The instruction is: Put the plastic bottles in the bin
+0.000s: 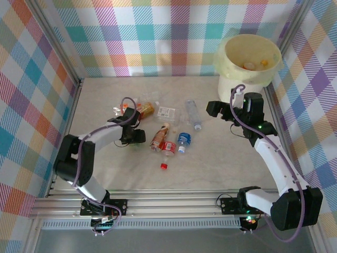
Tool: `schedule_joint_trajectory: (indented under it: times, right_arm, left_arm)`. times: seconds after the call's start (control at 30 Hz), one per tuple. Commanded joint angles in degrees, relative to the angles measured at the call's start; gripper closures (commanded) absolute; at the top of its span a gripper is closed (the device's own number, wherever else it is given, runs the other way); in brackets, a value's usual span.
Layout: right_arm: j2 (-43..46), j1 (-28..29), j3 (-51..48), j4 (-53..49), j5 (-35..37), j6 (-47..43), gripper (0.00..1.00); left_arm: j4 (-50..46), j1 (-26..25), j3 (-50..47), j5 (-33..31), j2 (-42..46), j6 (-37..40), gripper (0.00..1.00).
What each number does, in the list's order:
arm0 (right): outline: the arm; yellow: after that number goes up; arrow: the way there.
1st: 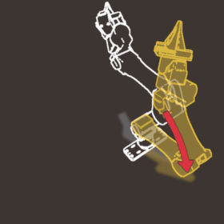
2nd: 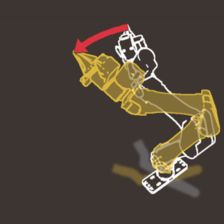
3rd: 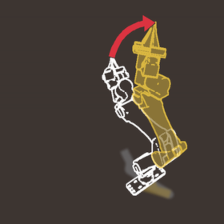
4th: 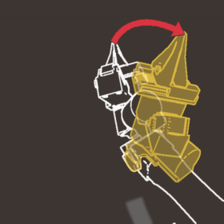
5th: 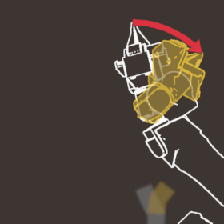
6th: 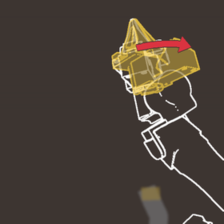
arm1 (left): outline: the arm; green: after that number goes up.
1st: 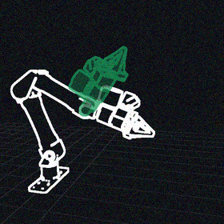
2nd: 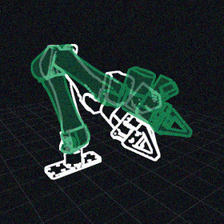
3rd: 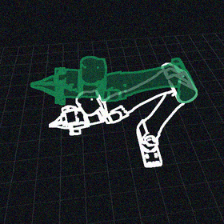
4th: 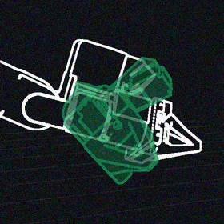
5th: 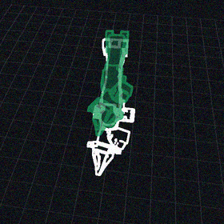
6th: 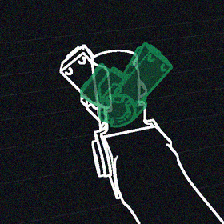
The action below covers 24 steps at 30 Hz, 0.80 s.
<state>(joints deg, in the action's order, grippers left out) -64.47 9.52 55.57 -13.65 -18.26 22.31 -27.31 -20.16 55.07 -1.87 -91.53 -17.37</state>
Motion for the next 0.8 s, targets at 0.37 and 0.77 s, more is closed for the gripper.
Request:
schedule_joint_trajectory:
  times: [0.37,0.77]
  right_arm:
    - [0.3,2.0,3.4,7.0,-16.1,6.7,0.00]
    - [-3.6,9.7,9.1,12.0,-27.0,14.5,0.00]
  left_arm:
    - [15.1,-9.6,-4.4,2.8,30.6,4.5,0.45]
    - [23.0,-28.6,0.2,-9.8,30.4,21.1,0.49]
